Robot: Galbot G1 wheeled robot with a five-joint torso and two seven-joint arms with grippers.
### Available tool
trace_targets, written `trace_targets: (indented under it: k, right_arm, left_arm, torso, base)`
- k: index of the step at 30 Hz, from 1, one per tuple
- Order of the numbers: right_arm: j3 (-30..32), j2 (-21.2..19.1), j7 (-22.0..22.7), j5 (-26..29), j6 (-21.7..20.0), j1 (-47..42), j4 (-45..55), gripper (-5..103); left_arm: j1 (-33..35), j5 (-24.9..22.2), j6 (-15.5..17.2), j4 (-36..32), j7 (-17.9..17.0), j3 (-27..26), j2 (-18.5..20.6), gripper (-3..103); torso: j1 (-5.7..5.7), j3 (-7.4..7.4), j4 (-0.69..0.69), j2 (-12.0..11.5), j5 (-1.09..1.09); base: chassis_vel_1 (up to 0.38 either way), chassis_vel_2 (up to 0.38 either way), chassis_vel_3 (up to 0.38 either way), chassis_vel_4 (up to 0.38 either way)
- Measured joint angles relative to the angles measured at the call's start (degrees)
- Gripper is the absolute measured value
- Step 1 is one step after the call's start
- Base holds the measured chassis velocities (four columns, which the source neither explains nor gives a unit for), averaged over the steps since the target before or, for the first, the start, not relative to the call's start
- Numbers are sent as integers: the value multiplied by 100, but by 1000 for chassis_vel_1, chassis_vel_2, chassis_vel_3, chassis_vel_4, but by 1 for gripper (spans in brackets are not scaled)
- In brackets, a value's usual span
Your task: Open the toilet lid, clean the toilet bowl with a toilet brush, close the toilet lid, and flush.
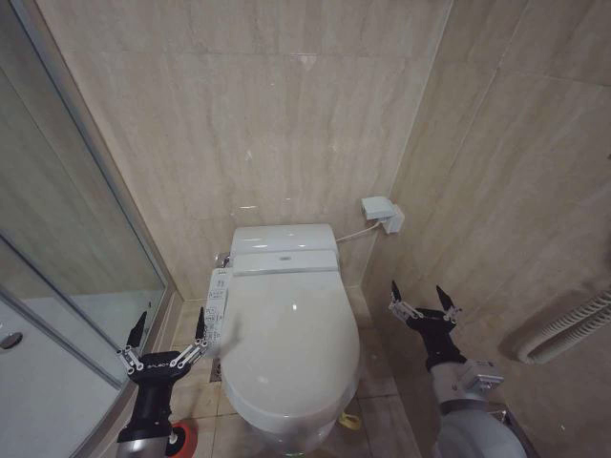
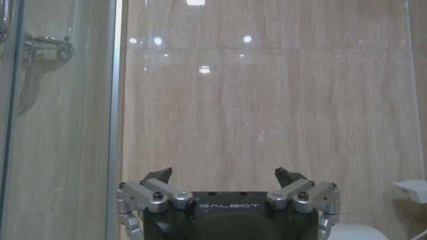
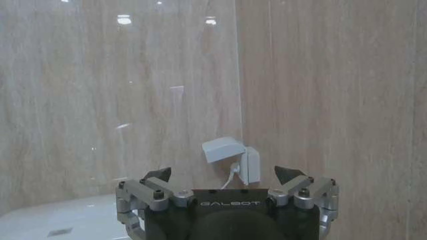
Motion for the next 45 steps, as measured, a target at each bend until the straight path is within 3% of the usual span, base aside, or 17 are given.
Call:
trace_targets:
  k: [15,45]
  right_arm:
    - [5,225,-317,-51,131,-186,112,100]
    - [11,211,-329,-47,124,-187,118,100]
  left_arm:
    - [0,0,0,0,0,0,0,100]
    - [0,0,0,0,0,0,0,100]
  torso:
    - [0,0,0,0,0]
    - [0,0,0,0,0]
  base:
    - [0,0,0,0]
    - [0,0,0,0]
